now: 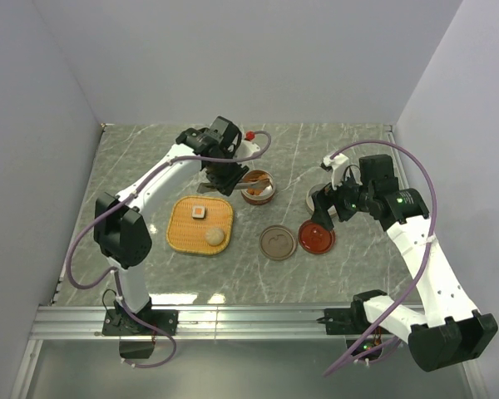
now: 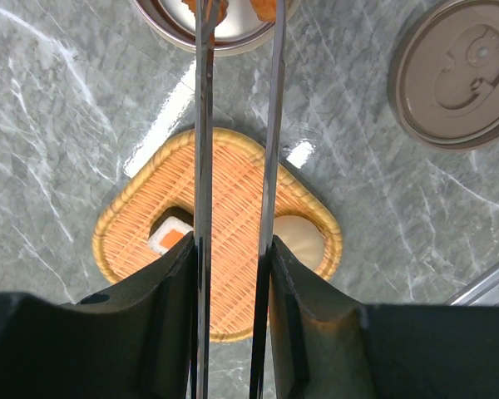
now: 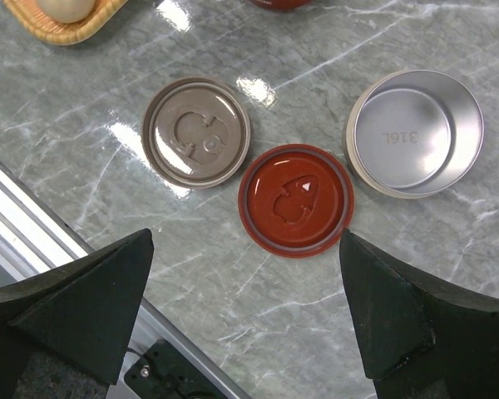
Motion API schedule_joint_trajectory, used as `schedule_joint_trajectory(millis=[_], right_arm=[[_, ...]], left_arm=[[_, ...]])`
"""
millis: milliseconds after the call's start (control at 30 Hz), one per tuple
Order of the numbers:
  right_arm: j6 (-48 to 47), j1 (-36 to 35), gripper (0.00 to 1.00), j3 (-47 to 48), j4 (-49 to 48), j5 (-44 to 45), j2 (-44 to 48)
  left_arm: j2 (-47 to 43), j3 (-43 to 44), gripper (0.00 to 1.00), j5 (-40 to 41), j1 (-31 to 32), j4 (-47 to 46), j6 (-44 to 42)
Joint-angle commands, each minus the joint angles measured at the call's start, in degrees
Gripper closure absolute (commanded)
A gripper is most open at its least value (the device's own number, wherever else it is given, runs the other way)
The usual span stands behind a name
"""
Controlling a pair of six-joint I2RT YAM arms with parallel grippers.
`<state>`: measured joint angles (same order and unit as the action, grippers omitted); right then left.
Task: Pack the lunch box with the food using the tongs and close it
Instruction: Place the food into the lunch box
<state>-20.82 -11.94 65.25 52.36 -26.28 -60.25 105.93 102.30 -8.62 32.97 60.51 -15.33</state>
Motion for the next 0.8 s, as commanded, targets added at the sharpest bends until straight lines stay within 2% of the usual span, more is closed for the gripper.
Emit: schedule_joint_trajectory(millis=[0, 333, 767], right_arm=[[0.34, 0.61, 0.0, 1.37, 0.38, -0.79, -0.31], [-0.01, 0.52, 0.0, 1.02, 0.46, -0.17, -0.13], [-0.01, 0.61, 0.0, 0.58, 0.2, 0.18, -0.31]], left_arm=[[0.5, 3.69, 0.79, 0.8, 0.43, -1.89, -1.72], [2.52, 6.24, 0.76, 2.73, 0.43, -0.66, -7.51], [5.08, 7.65, 0.73, 2.47, 0.43, 1.98, -10.24]])
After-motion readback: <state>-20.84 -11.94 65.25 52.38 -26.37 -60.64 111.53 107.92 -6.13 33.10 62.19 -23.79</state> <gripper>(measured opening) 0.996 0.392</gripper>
